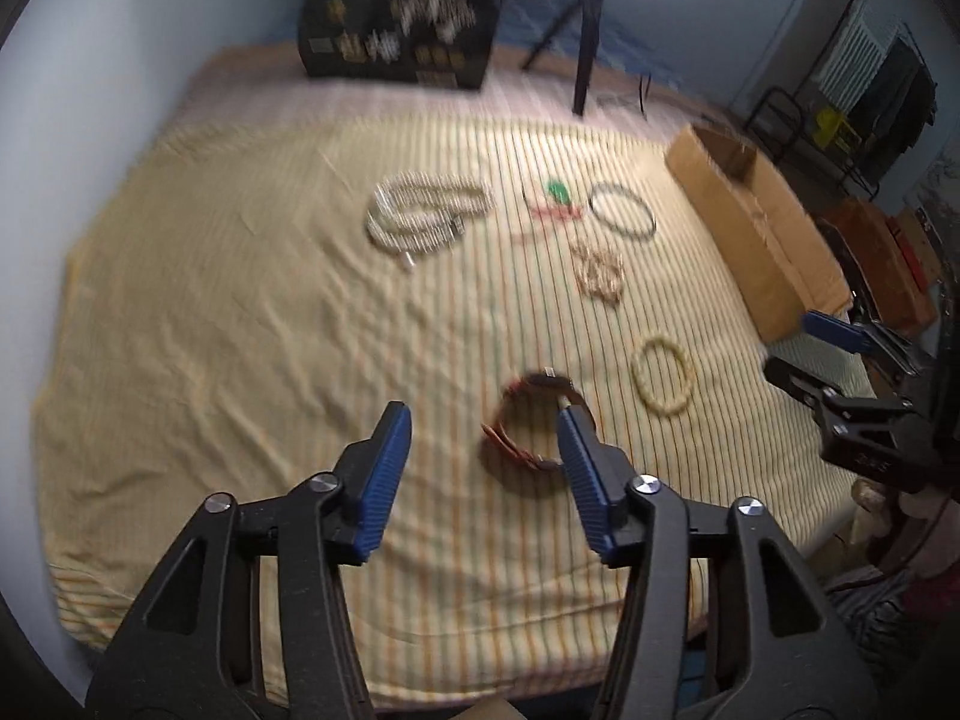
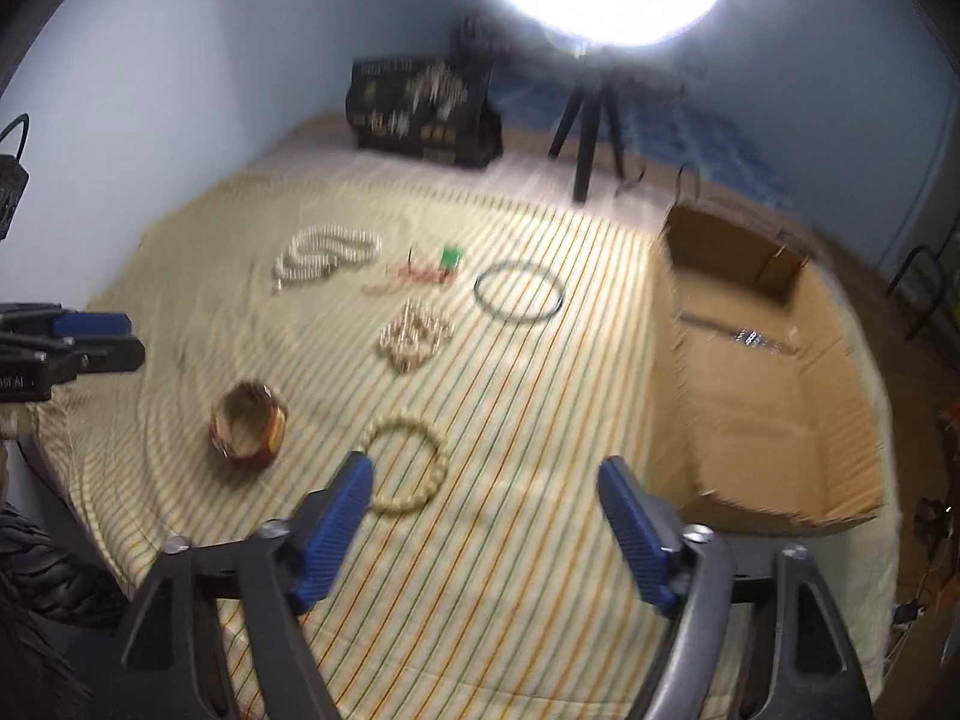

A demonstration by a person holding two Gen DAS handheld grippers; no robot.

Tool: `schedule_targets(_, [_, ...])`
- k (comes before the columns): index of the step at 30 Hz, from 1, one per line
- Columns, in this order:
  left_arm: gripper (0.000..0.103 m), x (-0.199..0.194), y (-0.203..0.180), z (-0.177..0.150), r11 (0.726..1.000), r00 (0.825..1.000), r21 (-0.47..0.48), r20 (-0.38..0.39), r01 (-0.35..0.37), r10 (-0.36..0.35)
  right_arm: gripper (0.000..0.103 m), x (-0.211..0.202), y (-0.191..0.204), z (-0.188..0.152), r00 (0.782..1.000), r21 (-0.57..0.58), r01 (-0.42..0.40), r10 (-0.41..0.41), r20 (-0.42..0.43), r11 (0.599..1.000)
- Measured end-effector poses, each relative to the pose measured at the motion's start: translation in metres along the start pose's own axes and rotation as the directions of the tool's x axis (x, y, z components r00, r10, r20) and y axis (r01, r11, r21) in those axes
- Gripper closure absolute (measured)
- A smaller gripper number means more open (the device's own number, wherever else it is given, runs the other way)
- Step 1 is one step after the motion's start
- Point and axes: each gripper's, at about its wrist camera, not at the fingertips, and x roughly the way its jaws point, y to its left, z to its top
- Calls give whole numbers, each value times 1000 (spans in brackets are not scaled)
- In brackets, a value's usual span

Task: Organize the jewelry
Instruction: 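Grasp the brown leather watch with the left tool while the right tool grasps the cream bead bracelet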

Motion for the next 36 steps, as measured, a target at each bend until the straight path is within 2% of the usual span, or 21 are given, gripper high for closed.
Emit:
schedule_targets(3, [58, 17, 0, -2, 1000, 998, -17, -55, 17, -18, 46, 22, -3, -1, 997, 24, -31, 33, -69, 999])
schedule_targets(8, [65, 38, 5, -2, 998, 994, -55, -107, 28, -34, 54, 45, -8, 0, 989, 59, -67, 74, -128, 996])
schedule_targets(12, [67, 49, 10, 0, 995, 990, -92, -134, 41, -54, 59, 58, -10, 3, 983, 80, -84, 96, -158, 993])
schedule_targets(18, [72, 65, 11, 1, 993, 984, -110, -167, 37, -55, 65, 72, -4, 5, 978, 62, -94, 104, -178, 994])
schedule_targets(22, [74, 75, 10, -1, 994, 982, -104, -185, 26, -45, 65, 81, 5, 4, 977, 25, -68, 72, -200, 997])
schedule_targets(25, [79, 83, 8, -1, 995, 981, -101, -191, 23, -42, 68, 83, 7, 5, 978, 7, -58, 58, -202, 998])
schedule_targets(28, [86, 89, 3, -1, 996, 982, -88, -189, 11, -27, 78, 84, 9, 5, 978, -5, -64, 62, -200, 998])
schedule_targets(31, [93, 92, 2, 1, 996, 983, -86, -182, -1, -15, 94, 84, 8, 6, 977, 1, -84, 83, -194, 996])
schedule_targets(36, [95, 96, 3, 5, 995, 986, -96, -164, -17, 2, 98, 80, 6, 5, 980, 30, -103, 107, -170, 994])
